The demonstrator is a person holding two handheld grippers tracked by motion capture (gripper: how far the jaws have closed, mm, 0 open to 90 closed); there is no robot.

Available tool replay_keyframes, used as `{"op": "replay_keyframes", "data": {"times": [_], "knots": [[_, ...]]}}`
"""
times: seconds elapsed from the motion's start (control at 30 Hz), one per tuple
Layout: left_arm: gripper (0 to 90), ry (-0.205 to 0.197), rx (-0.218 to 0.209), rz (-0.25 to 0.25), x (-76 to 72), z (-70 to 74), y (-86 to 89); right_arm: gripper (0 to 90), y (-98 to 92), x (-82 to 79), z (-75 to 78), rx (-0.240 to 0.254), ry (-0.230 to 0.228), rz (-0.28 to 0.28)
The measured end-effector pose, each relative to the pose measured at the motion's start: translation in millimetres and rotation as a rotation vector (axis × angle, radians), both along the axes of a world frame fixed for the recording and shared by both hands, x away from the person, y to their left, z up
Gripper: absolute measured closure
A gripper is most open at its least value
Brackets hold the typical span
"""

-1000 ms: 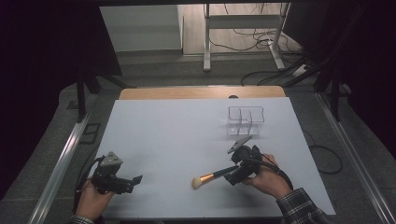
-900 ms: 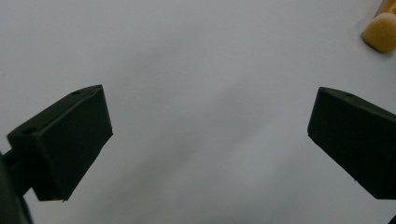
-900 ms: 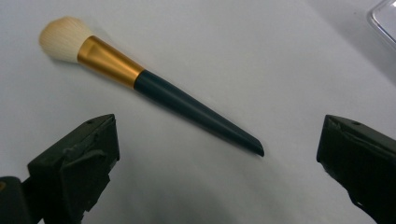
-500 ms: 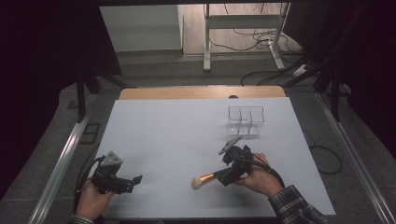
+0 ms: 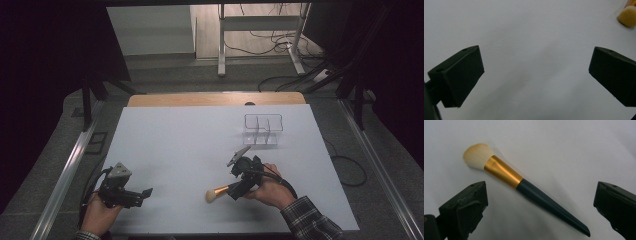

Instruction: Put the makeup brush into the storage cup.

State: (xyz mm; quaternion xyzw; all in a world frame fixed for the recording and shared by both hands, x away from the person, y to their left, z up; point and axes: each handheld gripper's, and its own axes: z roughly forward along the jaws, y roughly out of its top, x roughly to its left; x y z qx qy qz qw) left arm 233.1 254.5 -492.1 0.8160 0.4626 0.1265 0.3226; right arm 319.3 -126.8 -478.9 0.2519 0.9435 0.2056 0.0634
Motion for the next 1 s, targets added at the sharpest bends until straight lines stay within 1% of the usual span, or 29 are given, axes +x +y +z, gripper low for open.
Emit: {"op": "replay_keyframes", "data": {"times": [0.13, 0.37, 0.43, 0.57, 0.63, 0.67, 0.8, 0.97, 1.0], "knots": [[0.4, 0.001, -0.003, 0.0, 0.0, 0.0, 0.2, 0.0, 4.4, 0.9, -1.4, -0.007, 0.008, 0.012], [0.4, 0.002, -0.002, -0.001, 0.1, -0.1, 0.1, 0.8, 13.5, 1.2, -2.8, -0.013, 0.007, 0.028], [0.4, 0.003, -0.002, -0.002, 0.1, -0.2, 0.2, 0.8, 14.4, 2.0, -3.7, -0.012, 0.011, 0.029], [0.4, 0.005, -0.002, -0.003, 0.1, -0.3, 0.0, 1.3, 14.6, 3.1, -6.7, -0.027, 0.01, 0.039], [0.4, 0.005, -0.001, -0.003, 0.1, -0.3, 0.0, 1.6, 15.1, 2.7, -7.5, -0.026, 0.014, 0.035], [0.4, 0.006, -0.001, -0.004, 0.1, -0.3, 0.0, 2.0, 14.9, 2.9, -8.6, -0.032, 0.013, 0.044], [0.4, 0.007, 0.001, -0.006, 0.1, -0.5, -0.4, 5.0, 15.2, 2.9, -13.1, -0.042, 0.017, 0.053], [0.4, 0.009, 0.003, -0.008, 0.2, -0.8, -0.6, 7.0, 15.2, 3.6, -17.3, -0.045, 0.024, 0.06], [0.4, 0.01, 0.003, -0.008, 0.2, -0.8, -0.6, 7.6, 15.8, 3.7, -19.5, -0.047, 0.025, 0.069]]}}
